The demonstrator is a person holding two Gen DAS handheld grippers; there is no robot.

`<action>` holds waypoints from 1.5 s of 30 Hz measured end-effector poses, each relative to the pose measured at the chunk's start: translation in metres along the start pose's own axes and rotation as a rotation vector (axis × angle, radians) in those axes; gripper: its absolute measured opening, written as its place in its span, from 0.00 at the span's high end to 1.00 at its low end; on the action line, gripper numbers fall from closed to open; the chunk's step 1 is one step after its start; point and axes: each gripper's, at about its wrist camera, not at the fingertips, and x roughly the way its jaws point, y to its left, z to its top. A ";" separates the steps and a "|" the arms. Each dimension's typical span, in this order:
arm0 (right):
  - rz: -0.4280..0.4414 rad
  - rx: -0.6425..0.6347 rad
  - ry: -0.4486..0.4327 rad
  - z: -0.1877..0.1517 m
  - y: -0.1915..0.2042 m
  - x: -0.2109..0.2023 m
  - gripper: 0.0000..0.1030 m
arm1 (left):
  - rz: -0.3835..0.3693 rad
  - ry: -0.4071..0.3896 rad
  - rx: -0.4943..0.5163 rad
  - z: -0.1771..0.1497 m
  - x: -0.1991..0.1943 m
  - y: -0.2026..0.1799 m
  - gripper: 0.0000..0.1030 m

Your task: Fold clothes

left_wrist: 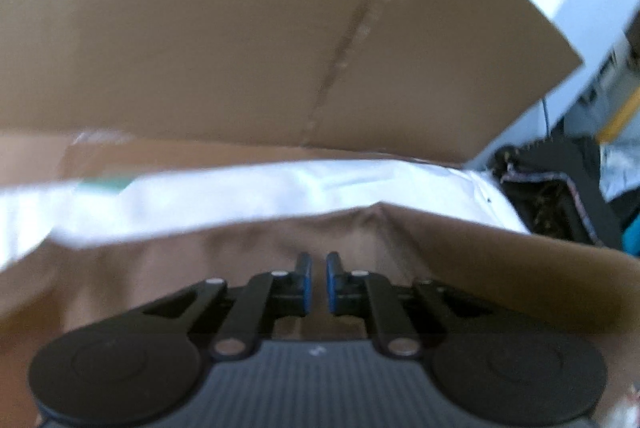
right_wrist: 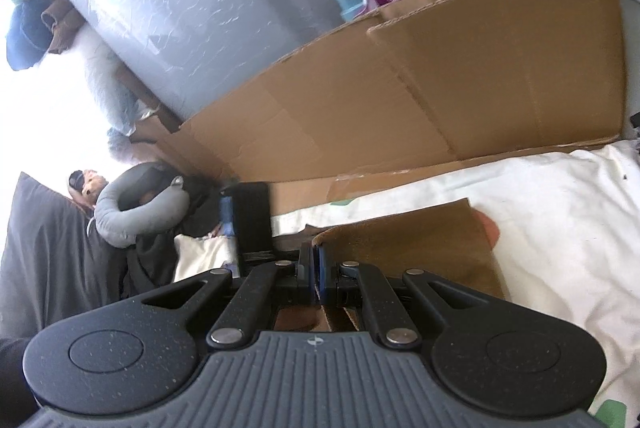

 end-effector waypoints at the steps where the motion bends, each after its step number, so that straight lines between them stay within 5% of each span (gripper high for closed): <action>1: 0.003 -0.002 0.006 0.000 0.001 0.002 1.00 | -0.002 0.000 -0.034 -0.003 -0.011 0.006 0.89; 11: 0.010 -0.048 0.077 -0.008 0.014 0.030 1.00 | 0.078 -0.019 -0.188 -0.041 -0.099 0.036 0.82; 25: -0.020 -0.233 0.225 -0.023 0.041 0.080 0.99 | 0.082 -0.071 -0.270 -0.052 -0.107 0.054 0.77; 29: -0.019 -0.225 0.280 -0.027 0.041 0.086 0.94 | 0.071 -0.064 -0.257 -0.053 -0.105 0.056 0.68; 30: -0.018 -0.222 0.293 -0.028 0.041 0.087 0.83 | 0.069 -0.060 -0.246 -0.053 -0.105 0.054 0.65; 32: -0.033 -0.215 0.285 -0.025 0.036 0.085 0.68 | 0.071 -0.057 -0.232 -0.054 -0.102 0.053 0.63; 45: -0.155 -0.165 0.169 0.003 -0.005 0.062 0.67 | 0.066 -0.039 -0.210 -0.045 -0.066 0.051 0.66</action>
